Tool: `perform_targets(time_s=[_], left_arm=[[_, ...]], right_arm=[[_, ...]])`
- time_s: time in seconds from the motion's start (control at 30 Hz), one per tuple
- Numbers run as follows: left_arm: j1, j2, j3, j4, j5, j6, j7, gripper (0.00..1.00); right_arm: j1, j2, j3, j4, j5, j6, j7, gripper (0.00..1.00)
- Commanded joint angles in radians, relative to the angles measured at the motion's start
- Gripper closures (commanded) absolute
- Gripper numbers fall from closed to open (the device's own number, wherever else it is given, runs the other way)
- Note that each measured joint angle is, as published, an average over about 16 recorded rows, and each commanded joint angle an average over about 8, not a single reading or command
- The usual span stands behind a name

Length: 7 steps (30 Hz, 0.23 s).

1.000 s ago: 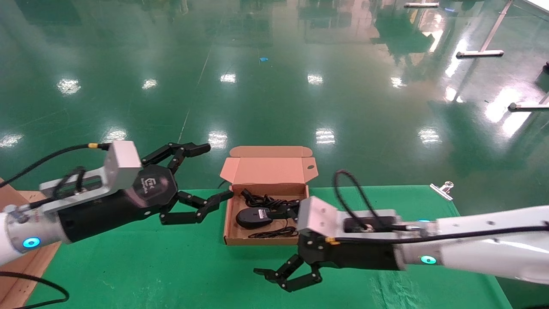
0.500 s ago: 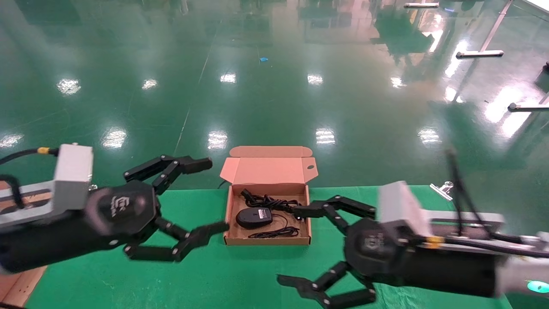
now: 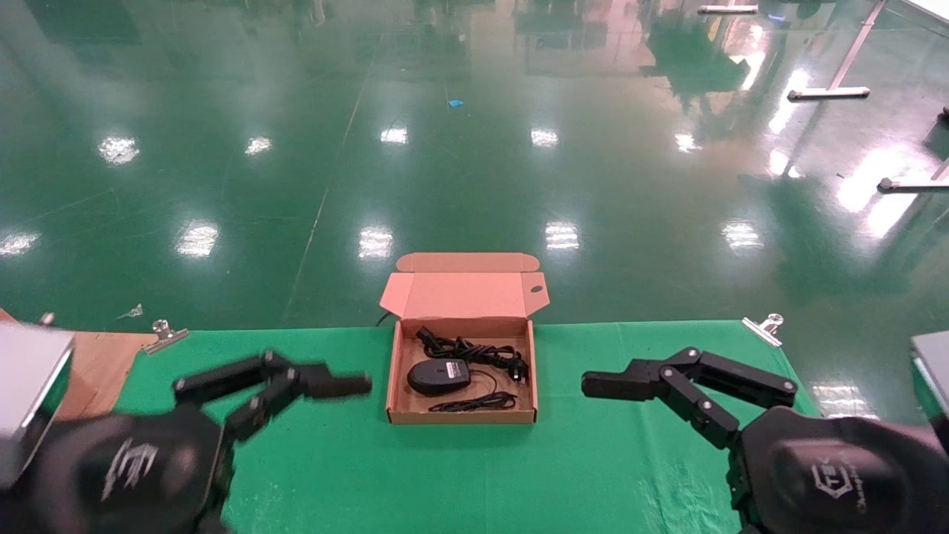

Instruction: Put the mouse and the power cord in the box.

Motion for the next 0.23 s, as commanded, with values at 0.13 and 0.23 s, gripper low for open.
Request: perform_targets(time_s=[0.13,0.23], left_arm=[[0.018,-0.021,-0.023,-0.05,-0.002,0.021,-0.042,0.0],[0.018,-0.021,-0.023,-0.049,-0.002,0.021,-0.039,0.0]], right_arm=[[-0.016,0.018,0.032,0.014,0.02,-0.021,0.007,0.0],[-0.016,0.017,0.029,0.013,0.019,-0.019,0.007,0.0]])
